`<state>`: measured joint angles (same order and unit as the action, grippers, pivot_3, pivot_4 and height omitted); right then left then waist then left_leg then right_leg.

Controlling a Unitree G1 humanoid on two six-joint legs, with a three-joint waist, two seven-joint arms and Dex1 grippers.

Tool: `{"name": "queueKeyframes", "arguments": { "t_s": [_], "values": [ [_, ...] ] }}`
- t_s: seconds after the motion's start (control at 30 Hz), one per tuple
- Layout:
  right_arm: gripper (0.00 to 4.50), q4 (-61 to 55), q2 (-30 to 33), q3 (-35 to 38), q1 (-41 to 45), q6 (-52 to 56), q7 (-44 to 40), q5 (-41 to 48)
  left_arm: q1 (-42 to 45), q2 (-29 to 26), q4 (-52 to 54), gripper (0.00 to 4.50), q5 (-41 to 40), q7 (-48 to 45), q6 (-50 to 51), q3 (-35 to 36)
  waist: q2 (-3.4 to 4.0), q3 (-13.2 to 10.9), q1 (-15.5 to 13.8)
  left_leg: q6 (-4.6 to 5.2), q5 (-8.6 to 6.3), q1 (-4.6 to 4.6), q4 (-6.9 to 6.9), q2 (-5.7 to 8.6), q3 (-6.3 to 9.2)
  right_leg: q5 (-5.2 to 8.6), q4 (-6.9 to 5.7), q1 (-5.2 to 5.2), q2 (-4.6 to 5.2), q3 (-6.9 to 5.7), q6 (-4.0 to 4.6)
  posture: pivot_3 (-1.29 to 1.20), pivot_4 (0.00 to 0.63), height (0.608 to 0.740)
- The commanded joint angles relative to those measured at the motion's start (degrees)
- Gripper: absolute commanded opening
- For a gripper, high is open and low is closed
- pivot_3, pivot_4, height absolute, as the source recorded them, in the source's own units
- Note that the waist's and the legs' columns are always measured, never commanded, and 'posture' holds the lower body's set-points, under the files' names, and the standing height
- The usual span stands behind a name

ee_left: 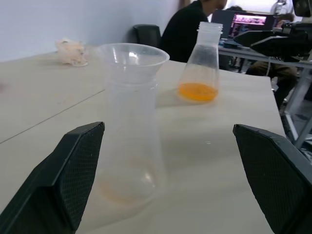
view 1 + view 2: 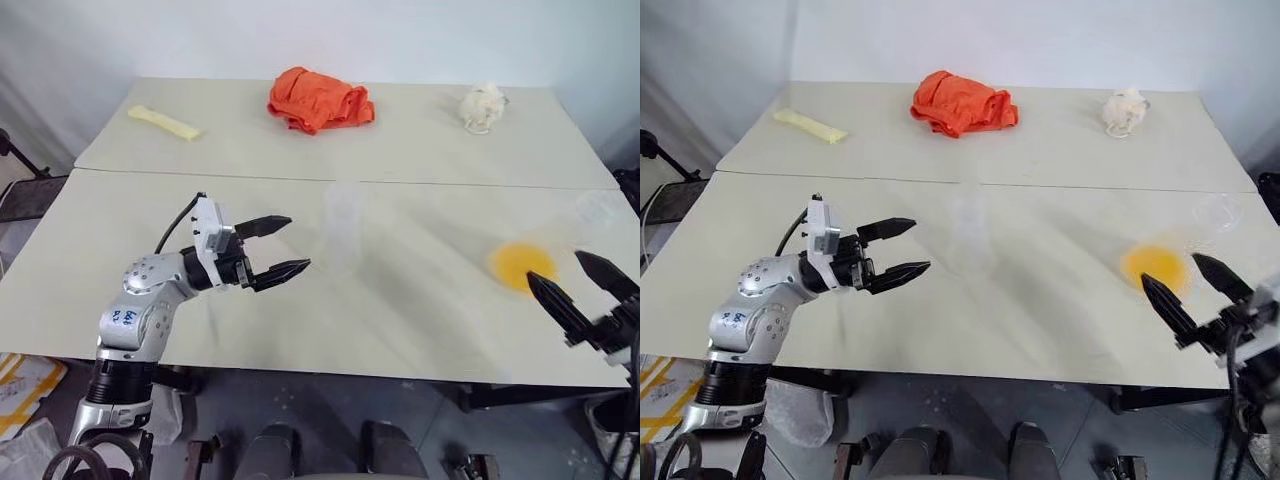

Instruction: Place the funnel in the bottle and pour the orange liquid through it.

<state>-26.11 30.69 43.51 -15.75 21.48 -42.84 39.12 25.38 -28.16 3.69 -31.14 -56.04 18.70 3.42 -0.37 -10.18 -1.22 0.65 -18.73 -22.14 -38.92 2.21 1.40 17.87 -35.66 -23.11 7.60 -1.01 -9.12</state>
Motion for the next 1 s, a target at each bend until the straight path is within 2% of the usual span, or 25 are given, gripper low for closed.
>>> {"name": "queueKeyframes", "arguments": {
  "t_s": [0.03,0.2,0.33,0.43,0.53,0.83,0.97,1.0],
  "values": [
    [4.48,2.9,-0.6,2.8,-2.3,-5.6,0.2,-2.6,1.1,-0.1,0.8,4.5,-0.4,-0.9,-0.6,0.1,0.0,0.0,0.3,0.0,0.0,0.05,0.02,-0.03,-0.06,0.0,-0.01,0.0,-0.02,0.04,0.0,0.0,0.15,0.74],
    [4.48,6.4,1.1,1.6,-1.1,-4.1,3.9,-3.4,0.6,0.5,1.8,4.5,0.0,0.0,-1.3,0.3,0.01,0.0,0.5,0.0,0.0,0.14,0.02,-0.05,-0.23,0.01,-0.02,0.0,-0.03,0.22,0.01,0.0,0.15,0.74],
    [4.48,10.7,4.6,-0.7,5.0,-3.1,6.3,-4.8,-0.3,0.4,3.2,4.5,-0.8,0.2,-0.3,0.4,0.02,0.0,1.0,0.04,0.02,0.14,-0.02,-0.03,-0.3,0.01,0.02,0.0,0.01,0.32,0.01,0.0,0.15,0.74],
    [4.48,16.8,7.7,-2.8,12.9,0.2,10.2,-5.9,-1.2,0.8,4.5,4.5,-0.5,1.3,-0.5,0.5,0.02,0.0,1.2,0.03,0.02,0.16,-0.02,-0.04,-0.27,0.01,0.04,0.0,0.02,0.3,0.01,0.0,0.15,0.74],
    [4.48,22.9,10.8,-7.0,19.6,1.0,9.5,-8.0,-2.4,0.8,6.3,4.5,-0.6,2.5,-0.1,0.8,0.03,0.0,1.2,0.04,0.03,0.14,-0.03,-0.03,-0.31,0.0,0.03,-0.01,0.05,0.31,0.01,0.0,0.15,0.74],
    [4.48,33.4,11.5,-11.8,33.9,1.3,9.1,-8.1,-5.2,0.1,9.9,4.5,-1.0,5.3,0.1,2.3,0.04,0.0,1.2,0.05,0.03,0.06,-0.06,-0.02,-0.27,0.0,0.04,-0.03,0.06,0.23,-0.01,0.0,0.15,0.74],
    [4.48,36.1,11.1,-12.1,37.6,1.0,9.0,-7.7,-5.7,-0.1,10.3,4.5,-1.0,5.9,0.1,2.5,0.04,0.0,1.2,0.05,0.03,0.06,-0.05,-0.04,-0.27,-0.01,0.02,-0.04,0.04,0.21,-0.01,0.0,0.15,0.74],
    [4.31,36.3,11.1,-12.3,38.1,1.1,8.9,-7.7,-5.8,-0.1,10.4,4.5,-1.0,6.0,0.0,2.4,0.04,0.0,1.2,0.05,0.03,0.05,-0.05,-0.04,-0.26,-0.01,0.02,-0.05,0.04,0.2,-0.01,0.0,0.15,0.74]
  ]
}}
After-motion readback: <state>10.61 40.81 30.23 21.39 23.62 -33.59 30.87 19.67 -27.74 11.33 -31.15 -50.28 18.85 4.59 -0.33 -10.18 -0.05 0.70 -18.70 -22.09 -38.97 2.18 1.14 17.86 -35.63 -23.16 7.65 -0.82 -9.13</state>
